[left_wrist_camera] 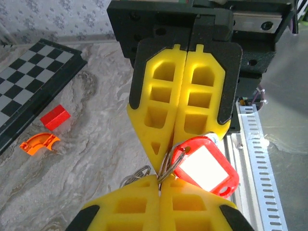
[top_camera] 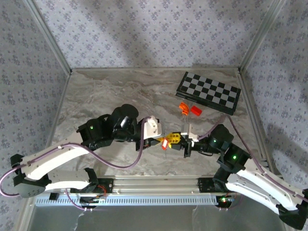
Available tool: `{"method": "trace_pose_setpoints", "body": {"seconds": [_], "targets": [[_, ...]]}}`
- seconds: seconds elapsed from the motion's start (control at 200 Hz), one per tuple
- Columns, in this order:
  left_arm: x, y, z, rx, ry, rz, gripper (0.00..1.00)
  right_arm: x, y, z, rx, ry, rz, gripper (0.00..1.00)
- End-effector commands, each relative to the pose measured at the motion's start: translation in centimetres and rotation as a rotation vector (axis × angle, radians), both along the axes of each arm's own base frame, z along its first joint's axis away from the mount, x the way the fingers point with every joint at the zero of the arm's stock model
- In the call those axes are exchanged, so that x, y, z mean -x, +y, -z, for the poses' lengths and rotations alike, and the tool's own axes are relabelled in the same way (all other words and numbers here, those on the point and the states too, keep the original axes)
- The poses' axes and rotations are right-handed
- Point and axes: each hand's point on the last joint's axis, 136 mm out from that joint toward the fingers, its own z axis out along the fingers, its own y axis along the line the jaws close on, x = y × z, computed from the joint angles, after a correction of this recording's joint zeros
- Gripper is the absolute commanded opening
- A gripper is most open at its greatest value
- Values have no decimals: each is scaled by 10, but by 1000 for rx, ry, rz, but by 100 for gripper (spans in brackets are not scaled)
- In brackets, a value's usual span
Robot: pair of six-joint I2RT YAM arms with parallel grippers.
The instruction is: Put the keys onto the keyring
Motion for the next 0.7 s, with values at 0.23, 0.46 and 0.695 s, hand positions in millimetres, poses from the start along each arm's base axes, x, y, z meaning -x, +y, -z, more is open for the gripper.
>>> {"method": "trace_pose_setpoints", "body": {"seconds": [0.23, 0.46, 0.695], "targets": [[11, -3, -67, 175, -47, 50, 18, 19, -2, -32, -202, 11, -126, 0], [14, 4, -91, 232, -63, 45, 30, 19, -22, -67, -431, 17, -147, 0], [10, 10, -98, 255, -91, 6, 30, 23, -33, -88, -539, 28, -201, 0]]}}
